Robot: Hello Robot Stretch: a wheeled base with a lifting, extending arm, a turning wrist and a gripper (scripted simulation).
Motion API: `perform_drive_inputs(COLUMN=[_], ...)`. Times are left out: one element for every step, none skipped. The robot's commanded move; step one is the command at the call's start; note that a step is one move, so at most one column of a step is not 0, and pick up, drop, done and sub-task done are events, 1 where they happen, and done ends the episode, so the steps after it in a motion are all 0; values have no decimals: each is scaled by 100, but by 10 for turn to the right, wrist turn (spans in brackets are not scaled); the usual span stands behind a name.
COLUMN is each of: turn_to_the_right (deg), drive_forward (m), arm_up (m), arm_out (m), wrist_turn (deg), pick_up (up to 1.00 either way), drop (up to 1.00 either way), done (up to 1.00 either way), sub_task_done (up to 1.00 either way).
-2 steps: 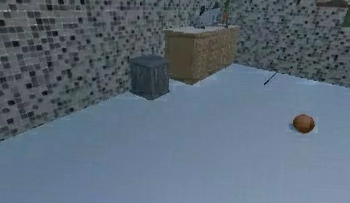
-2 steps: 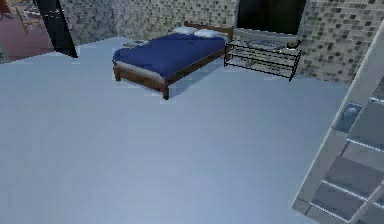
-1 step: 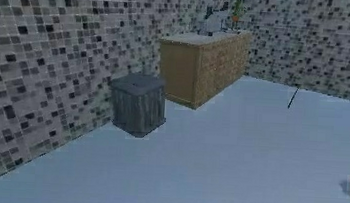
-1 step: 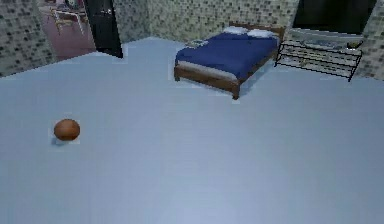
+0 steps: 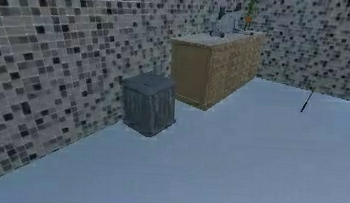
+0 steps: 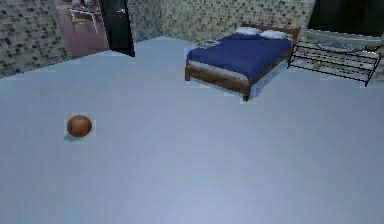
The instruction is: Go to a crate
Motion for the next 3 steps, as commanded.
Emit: perform_drive_inputs(turn_to_the_right=[0,-180,0], drive_forward=[100,0,10], arm_up=[0,0,0], arm_out=[0,0,0], wrist_turn=[0,0,0], pick_up=[0,0,0], drop=[0,0,0], done=[0,0,0], sub_task_done=[0,0,0])
